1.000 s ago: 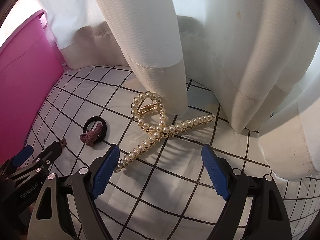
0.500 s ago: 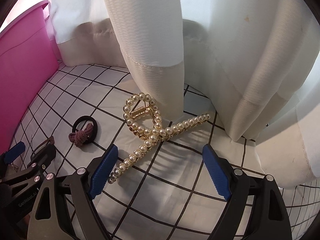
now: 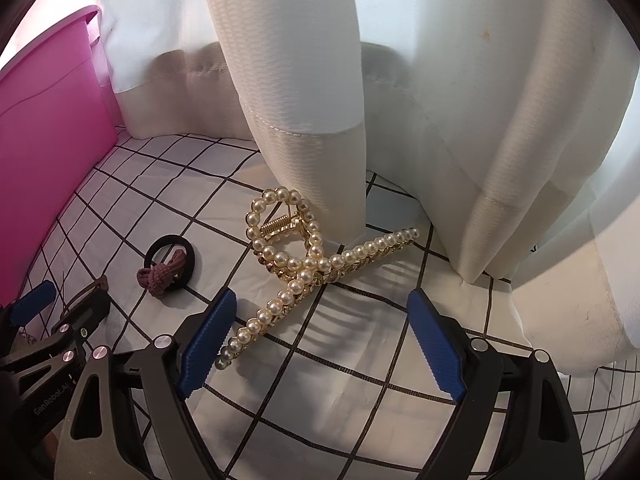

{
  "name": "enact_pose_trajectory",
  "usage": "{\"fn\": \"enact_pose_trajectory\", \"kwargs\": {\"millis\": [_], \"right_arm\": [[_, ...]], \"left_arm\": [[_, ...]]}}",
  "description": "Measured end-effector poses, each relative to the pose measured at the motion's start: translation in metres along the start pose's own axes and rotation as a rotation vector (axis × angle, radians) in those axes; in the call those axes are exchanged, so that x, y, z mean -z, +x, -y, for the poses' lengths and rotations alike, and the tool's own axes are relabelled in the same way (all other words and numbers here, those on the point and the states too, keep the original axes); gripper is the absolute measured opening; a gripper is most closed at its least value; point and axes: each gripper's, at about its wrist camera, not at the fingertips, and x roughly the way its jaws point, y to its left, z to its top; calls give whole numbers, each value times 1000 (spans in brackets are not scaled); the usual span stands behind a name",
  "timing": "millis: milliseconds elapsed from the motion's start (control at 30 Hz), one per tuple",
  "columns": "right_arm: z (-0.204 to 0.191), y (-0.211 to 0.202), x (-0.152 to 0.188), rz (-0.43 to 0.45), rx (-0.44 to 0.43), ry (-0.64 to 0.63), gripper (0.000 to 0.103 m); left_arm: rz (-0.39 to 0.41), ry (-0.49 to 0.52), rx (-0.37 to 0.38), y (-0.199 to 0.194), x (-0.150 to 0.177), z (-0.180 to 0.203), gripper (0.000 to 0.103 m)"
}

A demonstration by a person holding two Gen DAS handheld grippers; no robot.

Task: Organize jewelry
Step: 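Close the left tool on the brown hair clip while the right tool grasps the pearl claw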

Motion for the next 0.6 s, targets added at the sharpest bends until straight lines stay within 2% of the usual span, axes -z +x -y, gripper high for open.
{"fn": "enact_pose_trajectory", "kwargs": {"millis": [67,100,133,200,233,300,333,367,600], "right_arm": [[-1,-1,1,5,-1,0,78],[-2,-3,2,11,1,-4,75],[-3,-5,2,15,6,-8,68],[-2,-9,3,22,12,-9,58],[0,-11,3,25,18,-6,49],[6,-14,3,30,29,-1,31],[10,-15,3,33,26,7,16],[14,-16,4,32,15,14,11],[25,-22,9,32,-55,47,9]], "left_arm": [[11,8,1,-2,1,2,62],[17,13,5,-4,1,2,51],[22,21,10,-5,2,4,38],[29,41,11,-9,3,8,25],[30,46,11,-9,3,10,20],[29,44,8,-12,5,9,15],[26,36,11,-14,6,8,13],[23,28,18,-15,6,7,13],[-20,-66,97,-24,11,-8,13]]}}
